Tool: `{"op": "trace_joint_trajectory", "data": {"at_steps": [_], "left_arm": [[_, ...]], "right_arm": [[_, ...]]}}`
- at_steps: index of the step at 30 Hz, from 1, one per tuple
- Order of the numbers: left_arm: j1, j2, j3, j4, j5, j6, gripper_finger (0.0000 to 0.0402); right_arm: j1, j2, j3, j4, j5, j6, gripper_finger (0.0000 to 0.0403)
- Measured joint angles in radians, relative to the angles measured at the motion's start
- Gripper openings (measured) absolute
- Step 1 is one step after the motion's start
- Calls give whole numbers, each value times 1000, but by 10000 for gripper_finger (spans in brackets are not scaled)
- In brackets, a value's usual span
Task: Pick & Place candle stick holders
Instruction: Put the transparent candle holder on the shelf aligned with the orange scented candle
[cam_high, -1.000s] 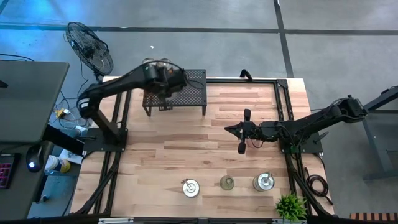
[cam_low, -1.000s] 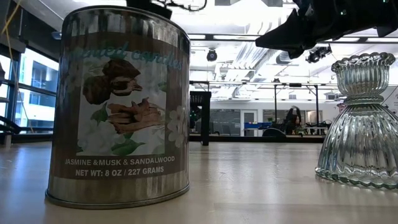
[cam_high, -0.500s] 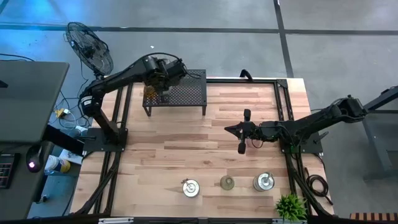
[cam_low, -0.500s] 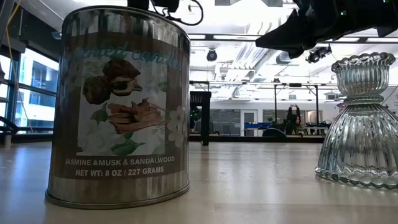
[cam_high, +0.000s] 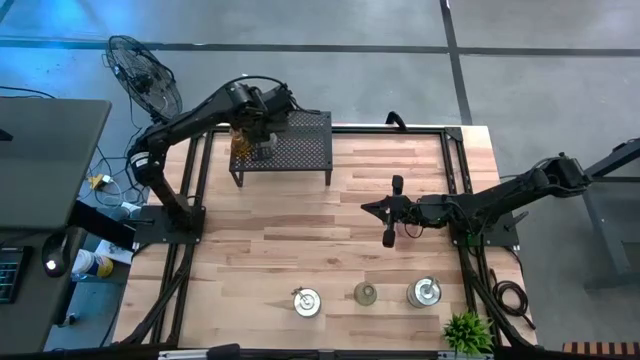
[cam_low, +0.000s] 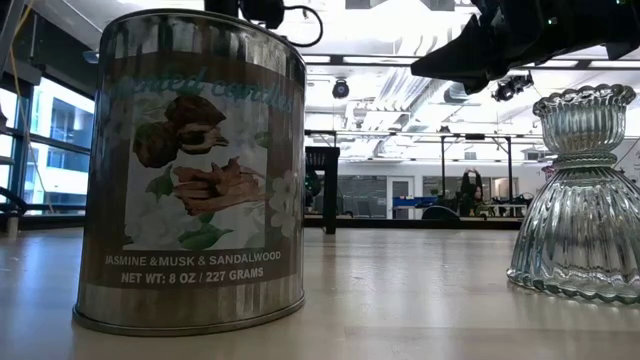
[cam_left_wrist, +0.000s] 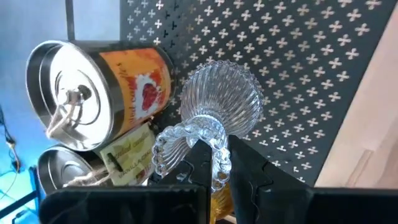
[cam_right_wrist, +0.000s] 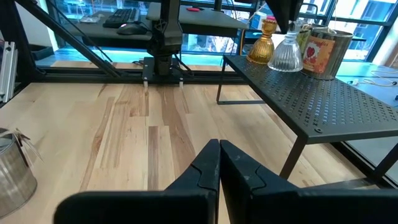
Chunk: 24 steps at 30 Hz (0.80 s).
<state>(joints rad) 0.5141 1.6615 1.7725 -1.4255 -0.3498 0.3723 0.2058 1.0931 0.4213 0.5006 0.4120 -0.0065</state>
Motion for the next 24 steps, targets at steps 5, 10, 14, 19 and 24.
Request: {"op": "trace_joint_trajectory", "data": {"at_steps": [5, 10, 14, 19, 24], "left_arm": [[21, 0, 0, -9, 8, -2, 21], [32, 0, 0, -1, 14, -6, 22], [29, 5, -1, -2, 22, -10, 32], [30, 11, -2, 2, 22, -10, 28], [33, 11, -2, 3, 26, -10, 27]], "right_arm": [[0, 0, 0, 0, 0, 2, 1], [0, 0, 0, -1, 0, 2, 2], [0, 0, 0, -1, 0, 1, 1], [0, 0, 0, -2, 0, 2, 1], [0, 0, 0, -2, -3, 2, 2]]}}
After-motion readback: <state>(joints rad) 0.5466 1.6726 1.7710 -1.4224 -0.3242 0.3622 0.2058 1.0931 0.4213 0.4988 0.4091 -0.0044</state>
